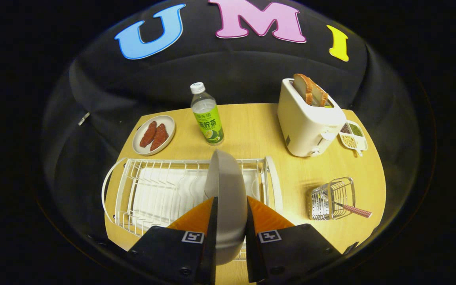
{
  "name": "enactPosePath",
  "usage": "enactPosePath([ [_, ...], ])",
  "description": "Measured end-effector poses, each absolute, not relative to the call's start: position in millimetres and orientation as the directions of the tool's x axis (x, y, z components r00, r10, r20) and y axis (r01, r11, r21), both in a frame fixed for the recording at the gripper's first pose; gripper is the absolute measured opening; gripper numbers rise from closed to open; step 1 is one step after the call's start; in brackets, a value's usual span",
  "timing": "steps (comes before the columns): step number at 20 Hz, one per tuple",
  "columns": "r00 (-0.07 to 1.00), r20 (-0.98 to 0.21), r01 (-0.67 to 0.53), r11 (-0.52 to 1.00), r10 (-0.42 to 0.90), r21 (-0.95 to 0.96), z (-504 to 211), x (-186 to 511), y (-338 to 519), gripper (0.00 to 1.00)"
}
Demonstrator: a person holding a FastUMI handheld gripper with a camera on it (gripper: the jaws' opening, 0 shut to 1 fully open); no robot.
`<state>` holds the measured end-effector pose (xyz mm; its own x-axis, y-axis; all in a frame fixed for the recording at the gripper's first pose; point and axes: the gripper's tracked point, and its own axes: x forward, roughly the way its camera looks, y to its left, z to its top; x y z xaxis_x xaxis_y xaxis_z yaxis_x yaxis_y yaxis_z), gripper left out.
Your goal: Take the plate from the dish rack, then take the spoon from the basket and place it into the plate.
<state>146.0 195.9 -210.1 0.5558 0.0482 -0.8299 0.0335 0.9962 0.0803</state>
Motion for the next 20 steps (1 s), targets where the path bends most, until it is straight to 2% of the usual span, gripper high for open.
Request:
enactPosePath([
  [1, 0.56, -0.827, 0.022, 0.998, 0.04, 0.063, -209.4, 146.0, 201.0, 0.32],
  [11, 0.646, -0.762, -0.094, 0.987, -0.041, -0.134, -179.2, 164.0, 216.8, 0.31],
  [20, 0.644, -0.759, -0.022, 0.99, -0.094, -0.142, -172.3, 167.7, 193.1, 0.29],
])
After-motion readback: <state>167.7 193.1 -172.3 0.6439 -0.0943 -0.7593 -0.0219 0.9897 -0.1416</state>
